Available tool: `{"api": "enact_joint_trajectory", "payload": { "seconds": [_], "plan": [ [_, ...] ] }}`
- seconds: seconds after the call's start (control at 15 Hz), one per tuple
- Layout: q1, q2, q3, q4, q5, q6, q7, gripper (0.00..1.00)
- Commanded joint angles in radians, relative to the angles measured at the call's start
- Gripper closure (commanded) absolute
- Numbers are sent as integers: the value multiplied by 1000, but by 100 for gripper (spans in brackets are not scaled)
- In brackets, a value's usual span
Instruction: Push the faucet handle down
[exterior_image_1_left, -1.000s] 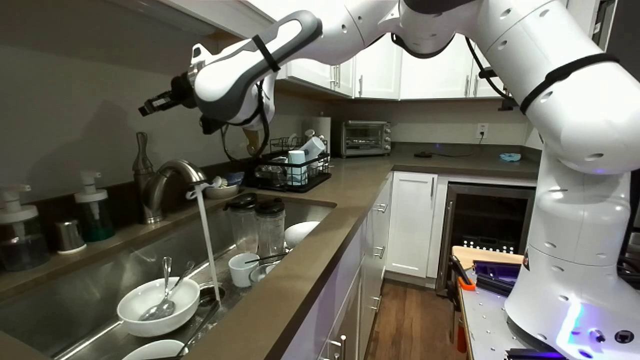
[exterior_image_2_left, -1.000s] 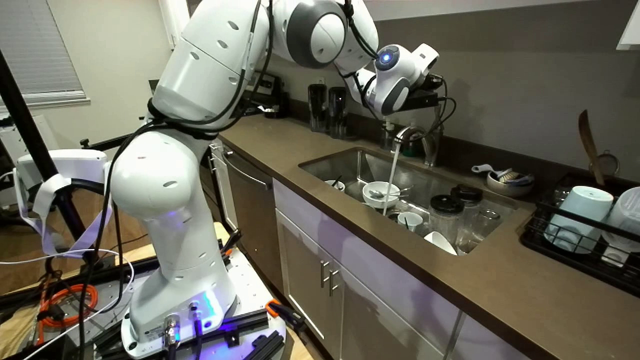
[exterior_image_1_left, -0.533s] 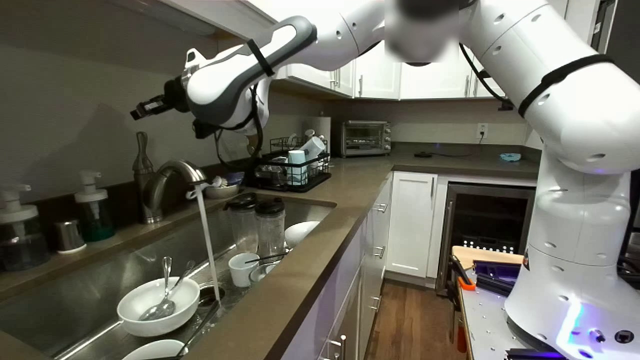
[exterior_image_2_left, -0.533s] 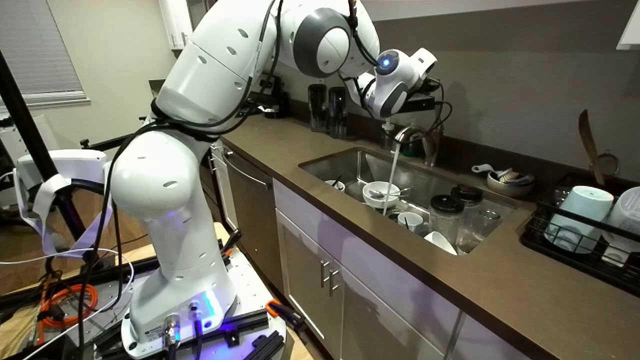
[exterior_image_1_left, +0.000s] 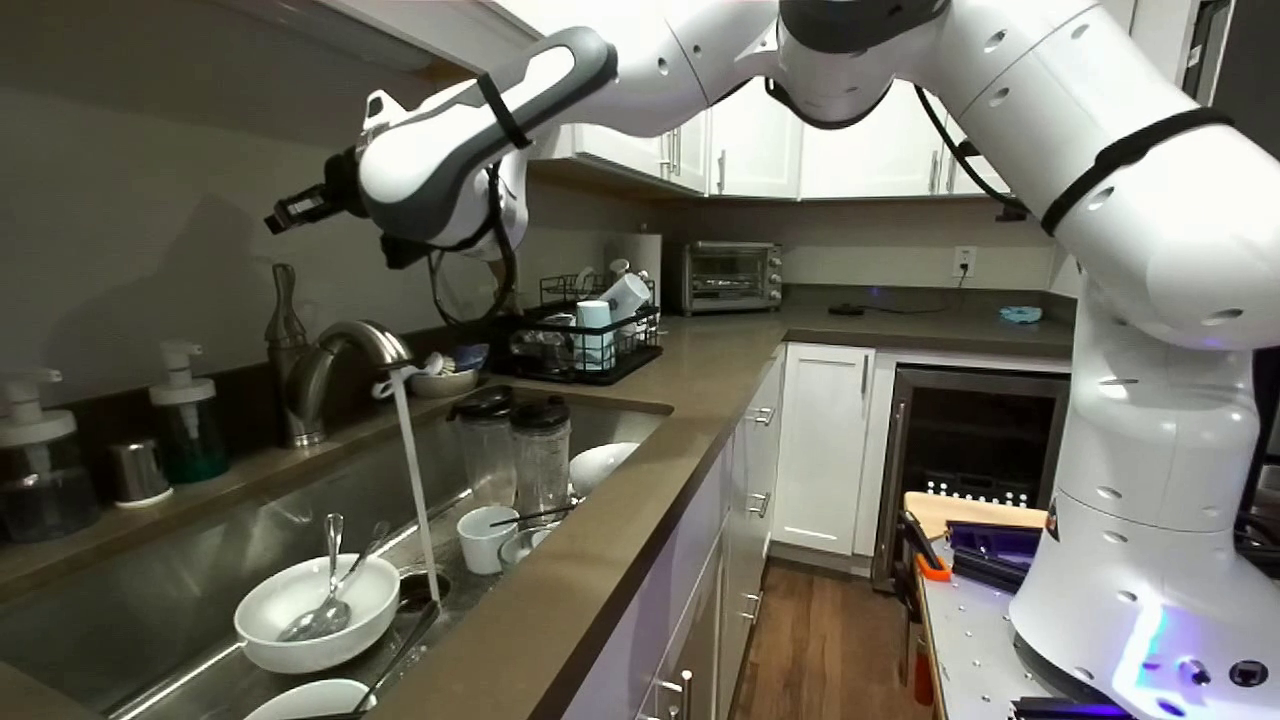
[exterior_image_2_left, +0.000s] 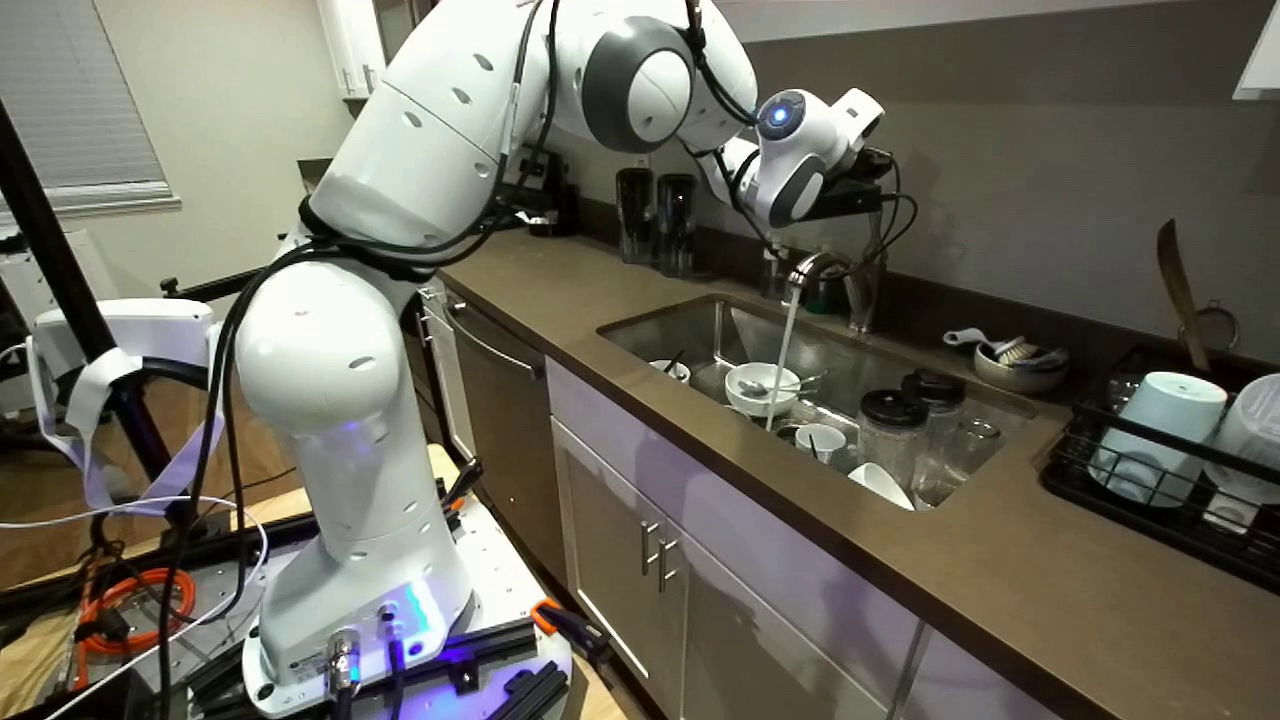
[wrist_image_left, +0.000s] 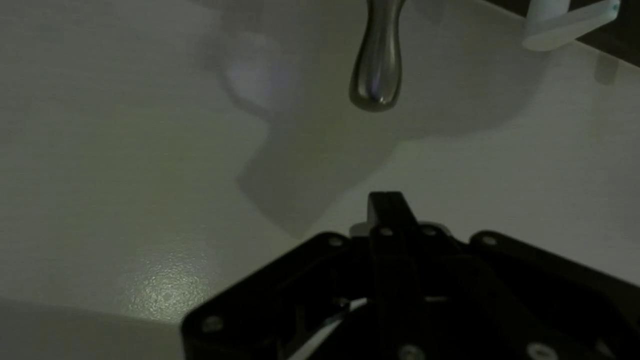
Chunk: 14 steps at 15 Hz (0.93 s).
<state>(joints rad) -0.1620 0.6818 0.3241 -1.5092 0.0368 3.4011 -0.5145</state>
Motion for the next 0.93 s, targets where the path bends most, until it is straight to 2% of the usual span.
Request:
{"api": "enact_joint_trajectory", "payload": {
  "seconds": [0.0,0.07,0.13,0.33,0.87],
  "plan": [
    [83,23,-93,77,49,-61,8,100],
    [101,26,-117,89,56,-77,11,100],
    [130,32,-175,105,-48,-92,138,100],
    [174,63,-238,162,-87,-134,217,100],
    [220,155,-320,314,-103,-254,303,100]
  ]
}}
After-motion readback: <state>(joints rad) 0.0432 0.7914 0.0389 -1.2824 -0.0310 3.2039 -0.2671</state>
